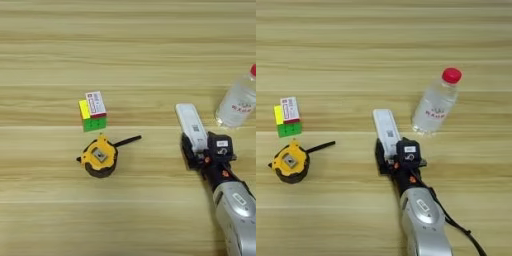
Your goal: Move the objects on the table
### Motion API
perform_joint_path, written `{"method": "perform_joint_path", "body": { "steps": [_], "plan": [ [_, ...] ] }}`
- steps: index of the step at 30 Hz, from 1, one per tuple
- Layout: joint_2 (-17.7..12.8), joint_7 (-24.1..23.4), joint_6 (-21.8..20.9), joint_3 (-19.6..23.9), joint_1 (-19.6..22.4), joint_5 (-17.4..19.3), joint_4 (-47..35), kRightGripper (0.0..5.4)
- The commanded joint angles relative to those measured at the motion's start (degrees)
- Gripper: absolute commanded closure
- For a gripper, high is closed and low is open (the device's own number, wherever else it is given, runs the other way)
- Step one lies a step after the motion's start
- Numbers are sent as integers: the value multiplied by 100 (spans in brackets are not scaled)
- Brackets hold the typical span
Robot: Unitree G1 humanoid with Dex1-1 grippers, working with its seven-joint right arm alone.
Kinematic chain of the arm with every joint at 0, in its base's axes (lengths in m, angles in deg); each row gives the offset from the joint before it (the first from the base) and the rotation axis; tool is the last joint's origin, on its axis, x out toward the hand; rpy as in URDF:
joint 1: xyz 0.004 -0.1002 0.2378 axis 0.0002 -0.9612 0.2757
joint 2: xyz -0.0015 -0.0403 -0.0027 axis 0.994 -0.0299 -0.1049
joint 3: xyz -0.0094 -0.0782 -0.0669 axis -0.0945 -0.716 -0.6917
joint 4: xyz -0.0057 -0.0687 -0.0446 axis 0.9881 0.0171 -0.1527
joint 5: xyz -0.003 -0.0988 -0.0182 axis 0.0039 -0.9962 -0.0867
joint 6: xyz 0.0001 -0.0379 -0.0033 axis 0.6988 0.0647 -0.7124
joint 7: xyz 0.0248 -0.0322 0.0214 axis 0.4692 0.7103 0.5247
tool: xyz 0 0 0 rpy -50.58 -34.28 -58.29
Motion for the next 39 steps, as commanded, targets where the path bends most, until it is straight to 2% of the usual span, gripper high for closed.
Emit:
{"method": "perform_joint_path", "body": {
  "steps": [1,7,14,21,39],
  "plan": [
    [-58,-36,-62,13,74,-9,-146,129],
    [-51,-18,-258,-101,133,-84,-376,67],
    [-50,25,-235,-295,418,-146,-790,4],
    [-4,93,-99,-565,568,-186,-1098,4],
    [442,265,360,-1845,1027,-416,-1665,4]
  ]
}}
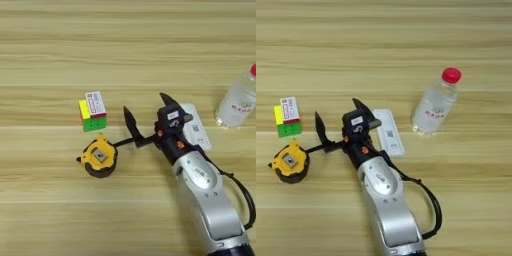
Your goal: Move the objects on the table
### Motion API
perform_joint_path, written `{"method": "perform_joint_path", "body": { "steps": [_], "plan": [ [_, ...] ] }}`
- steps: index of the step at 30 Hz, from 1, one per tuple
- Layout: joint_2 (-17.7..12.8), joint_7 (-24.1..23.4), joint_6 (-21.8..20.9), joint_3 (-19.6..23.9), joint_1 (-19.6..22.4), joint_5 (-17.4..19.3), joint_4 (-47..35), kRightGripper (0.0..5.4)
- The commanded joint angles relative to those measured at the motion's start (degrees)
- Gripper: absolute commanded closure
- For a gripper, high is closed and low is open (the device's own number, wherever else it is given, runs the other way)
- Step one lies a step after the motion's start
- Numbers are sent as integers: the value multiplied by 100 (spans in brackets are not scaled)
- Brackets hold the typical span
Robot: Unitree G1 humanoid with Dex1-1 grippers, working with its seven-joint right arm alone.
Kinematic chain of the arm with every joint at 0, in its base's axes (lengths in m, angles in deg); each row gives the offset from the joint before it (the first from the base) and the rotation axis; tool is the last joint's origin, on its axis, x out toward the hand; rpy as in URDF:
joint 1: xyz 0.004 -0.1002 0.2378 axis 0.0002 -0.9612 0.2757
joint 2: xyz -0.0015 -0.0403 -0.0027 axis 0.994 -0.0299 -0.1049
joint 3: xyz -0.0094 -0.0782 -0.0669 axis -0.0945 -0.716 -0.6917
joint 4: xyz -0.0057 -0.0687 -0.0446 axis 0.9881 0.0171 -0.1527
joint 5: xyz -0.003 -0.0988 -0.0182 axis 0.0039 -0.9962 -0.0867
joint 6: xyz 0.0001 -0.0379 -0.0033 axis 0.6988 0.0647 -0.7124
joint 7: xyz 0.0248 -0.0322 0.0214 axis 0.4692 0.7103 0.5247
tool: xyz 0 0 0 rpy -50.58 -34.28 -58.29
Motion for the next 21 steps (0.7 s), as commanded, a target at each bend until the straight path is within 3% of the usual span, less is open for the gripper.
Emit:
{"method": "perform_joint_path", "body": {
  "steps": [1,9,21],
  "plan": [
    [148,-12,-5,-212,392,-38,-424,4],
    [344,-15,283,-632,721,-124,-621,4],
    [651,9,217,-908,1236,-120,589,4]
  ]
}}
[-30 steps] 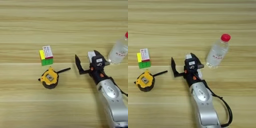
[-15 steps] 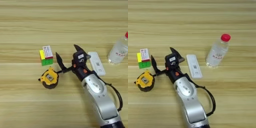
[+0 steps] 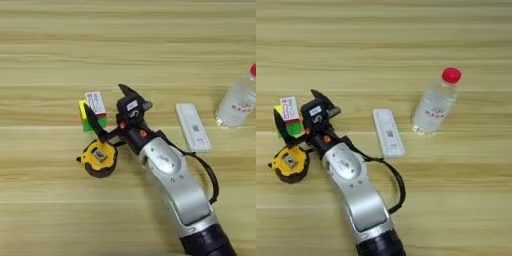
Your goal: Move the objects on the table
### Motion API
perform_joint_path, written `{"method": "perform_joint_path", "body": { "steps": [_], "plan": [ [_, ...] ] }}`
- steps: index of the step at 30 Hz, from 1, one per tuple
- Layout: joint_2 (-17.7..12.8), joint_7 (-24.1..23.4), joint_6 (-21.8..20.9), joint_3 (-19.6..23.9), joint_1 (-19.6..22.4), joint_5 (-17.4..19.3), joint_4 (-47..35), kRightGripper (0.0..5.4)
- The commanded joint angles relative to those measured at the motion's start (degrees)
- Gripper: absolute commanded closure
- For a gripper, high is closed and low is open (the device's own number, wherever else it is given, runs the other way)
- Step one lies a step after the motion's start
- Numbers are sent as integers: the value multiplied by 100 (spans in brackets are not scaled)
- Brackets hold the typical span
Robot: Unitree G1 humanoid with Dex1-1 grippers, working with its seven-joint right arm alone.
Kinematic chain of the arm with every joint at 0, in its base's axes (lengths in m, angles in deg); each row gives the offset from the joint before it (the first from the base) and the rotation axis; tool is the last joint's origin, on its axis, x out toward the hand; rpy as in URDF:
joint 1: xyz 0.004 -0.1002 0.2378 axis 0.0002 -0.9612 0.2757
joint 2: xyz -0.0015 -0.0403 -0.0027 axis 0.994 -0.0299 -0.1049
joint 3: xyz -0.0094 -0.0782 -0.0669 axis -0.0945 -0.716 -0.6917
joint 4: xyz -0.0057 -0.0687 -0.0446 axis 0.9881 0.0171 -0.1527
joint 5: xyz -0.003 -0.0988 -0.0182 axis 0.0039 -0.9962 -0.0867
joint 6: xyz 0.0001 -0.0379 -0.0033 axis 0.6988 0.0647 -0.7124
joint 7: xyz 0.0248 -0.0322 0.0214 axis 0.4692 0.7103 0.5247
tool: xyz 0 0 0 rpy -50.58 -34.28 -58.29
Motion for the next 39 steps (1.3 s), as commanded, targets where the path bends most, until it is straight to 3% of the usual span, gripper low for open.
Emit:
{"method": "perform_joint_path", "body": {
  "steps": [1,8,34,39],
  "plan": [
    [195,24,-244,-1,486,15,200,4],
    [232,39,-392,106,751,35,817,4],
    [280,154,-513,325,941,124,1371,4],
    [278,172,-525,337,938,126,1358,81]
  ]
}}
